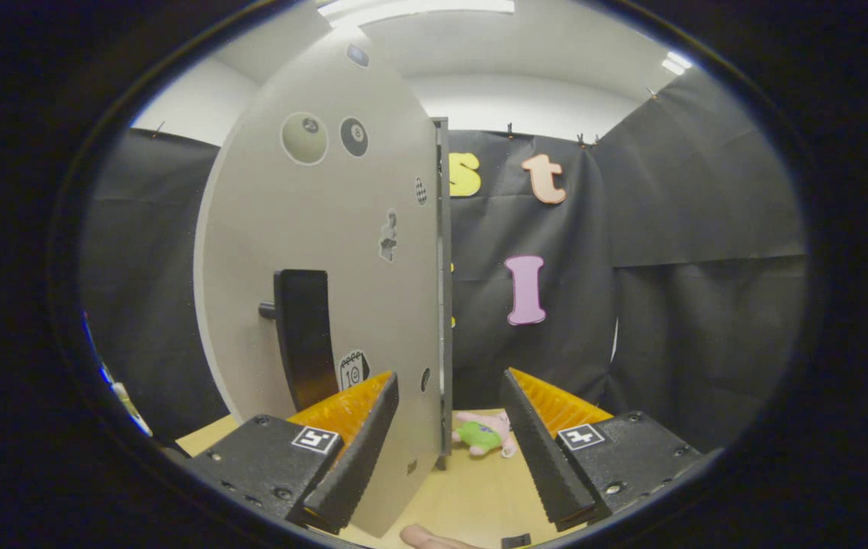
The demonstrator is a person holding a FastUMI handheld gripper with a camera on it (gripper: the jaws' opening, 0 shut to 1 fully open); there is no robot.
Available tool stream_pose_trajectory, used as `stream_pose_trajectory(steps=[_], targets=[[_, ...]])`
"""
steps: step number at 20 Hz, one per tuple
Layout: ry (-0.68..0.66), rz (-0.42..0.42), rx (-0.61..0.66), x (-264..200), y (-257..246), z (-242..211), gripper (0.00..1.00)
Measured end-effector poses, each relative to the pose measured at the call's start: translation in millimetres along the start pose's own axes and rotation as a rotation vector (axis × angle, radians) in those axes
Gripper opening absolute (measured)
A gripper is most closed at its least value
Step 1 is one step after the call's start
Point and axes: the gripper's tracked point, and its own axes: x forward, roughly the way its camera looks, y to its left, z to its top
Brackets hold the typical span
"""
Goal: Open the shoe cabinet door, grab the shoes and put them into the shoe cabinet, then close the shoe cabinet door.
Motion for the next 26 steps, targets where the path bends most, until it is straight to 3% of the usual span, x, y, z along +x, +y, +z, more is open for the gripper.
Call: stream_pose_trajectory(steps=[10,15,19,26], targets=[[-0.046,-0.01,-0.034,48.0,108.6,-3.4,0.9],[0.049,0.042,-0.052,88.1,183.6,-37.8,0.91],[0.042,0.035,-0.032,78.0,213.0,-48.4,0.93],[-0.092,0.025,0.024,37.0,210.5,-31.9,0.92]])
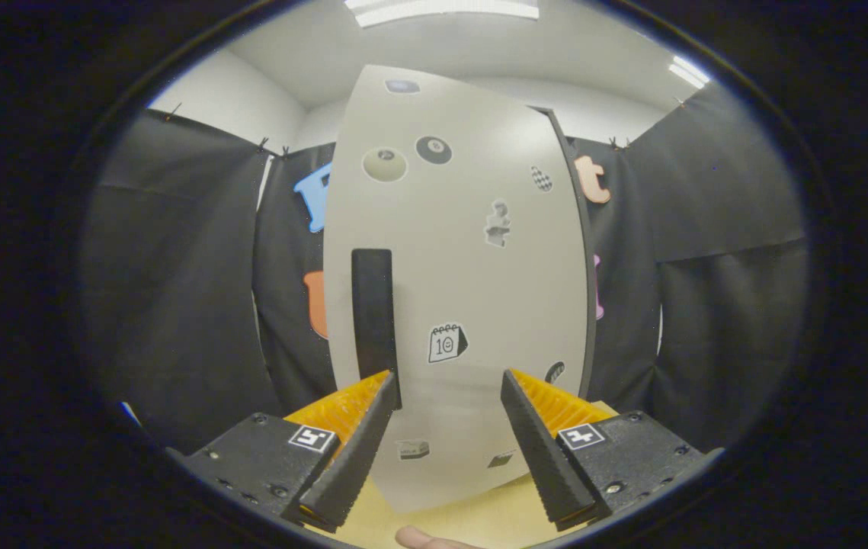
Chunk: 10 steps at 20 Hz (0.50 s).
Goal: Open the shoe cabinet door, grab the shoes and put them into the shoe cabinet, then close the shoe cabinet door.
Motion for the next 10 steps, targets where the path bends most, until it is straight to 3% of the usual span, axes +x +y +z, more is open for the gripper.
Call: stream_pose_trajectory(steps=[10], targets=[[0.002,0.02,-0.021,-94.4,-30.1,-16.2,0.96]])
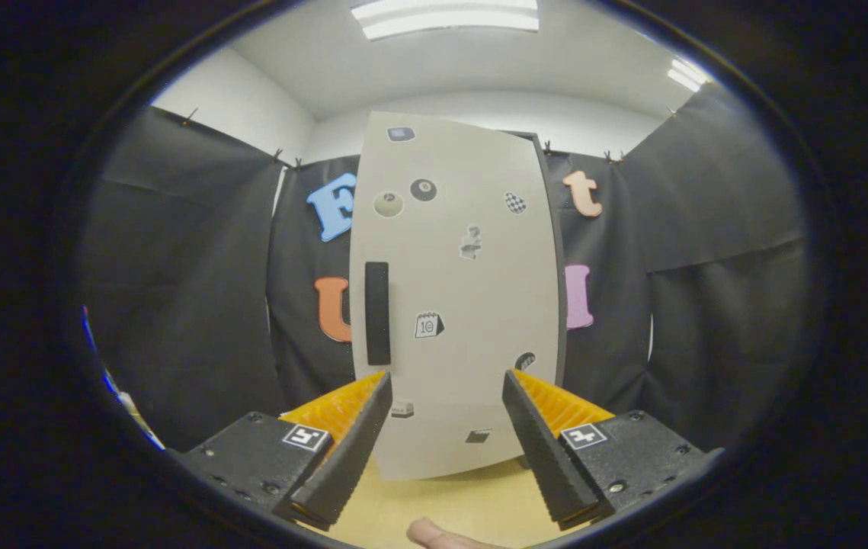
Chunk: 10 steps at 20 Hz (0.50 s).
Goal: Open the shoe cabinet door, grab the shoes and put them into the shoe cabinet, then close the shoe cabinet door.
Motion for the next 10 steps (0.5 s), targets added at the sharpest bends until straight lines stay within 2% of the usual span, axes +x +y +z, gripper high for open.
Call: stream_pose_trajectory(steps=[3,6,10], targets=[[0.017,-0.042,0.018,-29.7,-15.5,-11.3,0.98],[-0.049,0.015,0.026,-58.1,-17.7,-9.2,0.98],[-0.07,0.028,-0.037,-82.1,-35.8,-22.7,0.97]])
